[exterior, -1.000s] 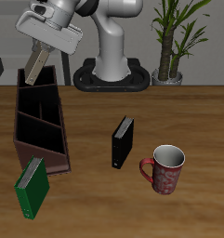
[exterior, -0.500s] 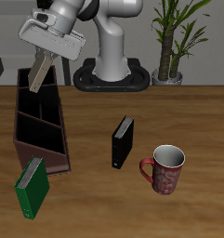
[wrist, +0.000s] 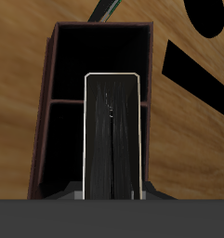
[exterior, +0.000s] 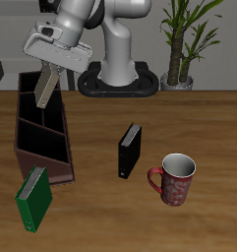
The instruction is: Place the yellow book into the right desk caddy's back compartment
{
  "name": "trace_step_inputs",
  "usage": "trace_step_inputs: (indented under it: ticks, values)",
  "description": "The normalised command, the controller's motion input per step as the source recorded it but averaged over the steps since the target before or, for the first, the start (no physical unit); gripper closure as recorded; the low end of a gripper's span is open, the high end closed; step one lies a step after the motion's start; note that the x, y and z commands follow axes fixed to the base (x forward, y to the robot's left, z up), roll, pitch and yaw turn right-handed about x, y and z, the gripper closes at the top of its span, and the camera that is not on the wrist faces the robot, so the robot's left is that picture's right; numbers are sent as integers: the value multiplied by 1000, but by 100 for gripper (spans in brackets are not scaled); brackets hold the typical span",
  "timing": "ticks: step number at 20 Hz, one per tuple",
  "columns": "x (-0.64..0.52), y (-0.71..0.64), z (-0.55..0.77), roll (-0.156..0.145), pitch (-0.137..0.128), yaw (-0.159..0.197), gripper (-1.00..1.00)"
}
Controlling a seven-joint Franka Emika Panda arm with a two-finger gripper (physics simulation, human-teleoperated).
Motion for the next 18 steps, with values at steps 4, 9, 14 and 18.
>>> trace_step_inputs:
  ticks: [4,9,14,18]
  values:
    - [-46,-52,-140,-12,13,-13,100]
    - [-18,-120,-173,-19,17,-7,100]
    - [4,-169,-165,-30,26,-20,100]
    - [12,-73,-136,-5,15,-5,100]
